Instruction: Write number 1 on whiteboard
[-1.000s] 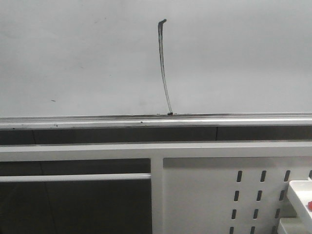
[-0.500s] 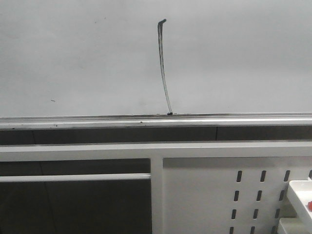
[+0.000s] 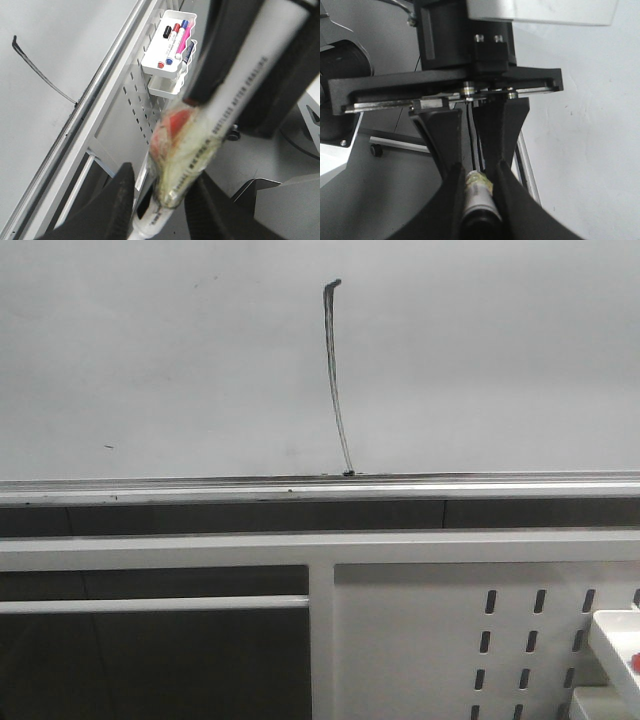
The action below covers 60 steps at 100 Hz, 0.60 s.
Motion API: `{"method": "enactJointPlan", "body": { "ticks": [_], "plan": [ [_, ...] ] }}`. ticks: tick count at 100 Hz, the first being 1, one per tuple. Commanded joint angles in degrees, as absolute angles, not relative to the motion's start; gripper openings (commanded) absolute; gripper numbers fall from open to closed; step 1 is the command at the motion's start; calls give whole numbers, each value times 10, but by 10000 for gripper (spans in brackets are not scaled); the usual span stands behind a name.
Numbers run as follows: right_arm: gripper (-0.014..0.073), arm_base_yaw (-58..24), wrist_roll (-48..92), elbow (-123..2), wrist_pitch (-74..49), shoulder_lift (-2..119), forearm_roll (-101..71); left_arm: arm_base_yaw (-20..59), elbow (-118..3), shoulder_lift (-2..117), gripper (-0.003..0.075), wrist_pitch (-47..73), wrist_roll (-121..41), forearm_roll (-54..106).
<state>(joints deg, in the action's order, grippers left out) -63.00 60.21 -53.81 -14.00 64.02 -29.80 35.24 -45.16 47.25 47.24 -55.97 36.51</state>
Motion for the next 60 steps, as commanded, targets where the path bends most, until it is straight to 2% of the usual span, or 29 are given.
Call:
{"method": "enactJointPlan", "body": {
  "ticks": [1, 18, 30, 42, 51, 56, 60],
  "plan": [
    [-77, -632, 605, -555, -137, 638, -305, 351, -475, 470, 215, 429, -557, 403],
    [-77, -632, 605, -555, -144, 638, -305, 351, -475, 470, 103, 429, -557, 403],
    [-77, -632, 605, -555, -149, 638, -305, 351, -475, 470, -18, 429, -557, 403],
    [-58, -632, 605, -555, -151, 638, -308, 351, -475, 470, -20, 429, -557, 403],
    [64, -632, 605, -555, -149, 638, -309, 351, -475, 470, -20, 426, -557, 403],
    [181, -632, 602, -555, -144, 638, -309, 351, -475, 470, -20, 421, -557, 404],
    [316, -632, 593, -555, -135, 638, -309, 351, -471, 472, -20, 407, -557, 412]
  ]
}}
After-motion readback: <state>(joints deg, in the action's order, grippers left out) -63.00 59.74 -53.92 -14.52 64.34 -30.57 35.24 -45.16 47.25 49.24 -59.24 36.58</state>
